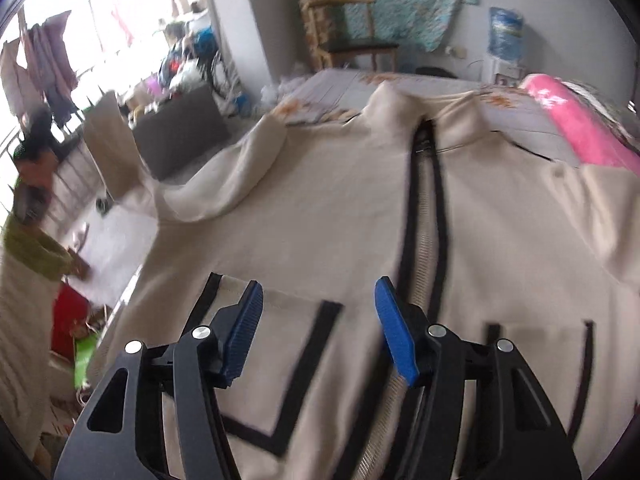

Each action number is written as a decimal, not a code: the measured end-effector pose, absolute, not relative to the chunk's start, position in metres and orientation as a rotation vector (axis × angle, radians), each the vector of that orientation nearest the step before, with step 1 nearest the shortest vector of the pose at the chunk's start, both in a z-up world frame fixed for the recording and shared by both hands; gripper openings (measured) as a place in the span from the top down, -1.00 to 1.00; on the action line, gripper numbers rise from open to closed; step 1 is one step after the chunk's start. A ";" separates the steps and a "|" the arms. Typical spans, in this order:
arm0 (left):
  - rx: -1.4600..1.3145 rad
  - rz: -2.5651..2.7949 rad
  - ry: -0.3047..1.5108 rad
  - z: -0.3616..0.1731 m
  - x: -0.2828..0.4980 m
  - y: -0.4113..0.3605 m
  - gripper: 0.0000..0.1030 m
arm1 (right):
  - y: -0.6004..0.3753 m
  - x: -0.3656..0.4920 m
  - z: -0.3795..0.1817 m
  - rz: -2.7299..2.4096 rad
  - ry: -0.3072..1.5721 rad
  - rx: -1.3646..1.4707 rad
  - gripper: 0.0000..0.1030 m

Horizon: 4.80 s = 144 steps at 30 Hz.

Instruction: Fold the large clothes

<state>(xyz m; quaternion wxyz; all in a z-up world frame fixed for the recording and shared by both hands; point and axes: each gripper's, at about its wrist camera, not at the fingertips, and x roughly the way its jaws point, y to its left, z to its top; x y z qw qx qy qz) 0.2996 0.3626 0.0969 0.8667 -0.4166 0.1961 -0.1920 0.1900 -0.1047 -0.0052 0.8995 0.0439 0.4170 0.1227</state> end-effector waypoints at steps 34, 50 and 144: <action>-0.074 -0.230 0.968 -0.034 0.214 0.093 -0.27 | -0.258 0.251 -0.020 0.341 1.101 0.440 -0.29; -0.013 -0.128 0.907 -0.060 0.220 0.110 0.25 | -0.189 0.304 -0.058 0.242 1.185 0.016 0.61; -0.286 -0.110 0.966 -0.053 0.364 0.151 0.76 | -0.280 0.358 -0.055 -0.001 0.927 -0.062 0.79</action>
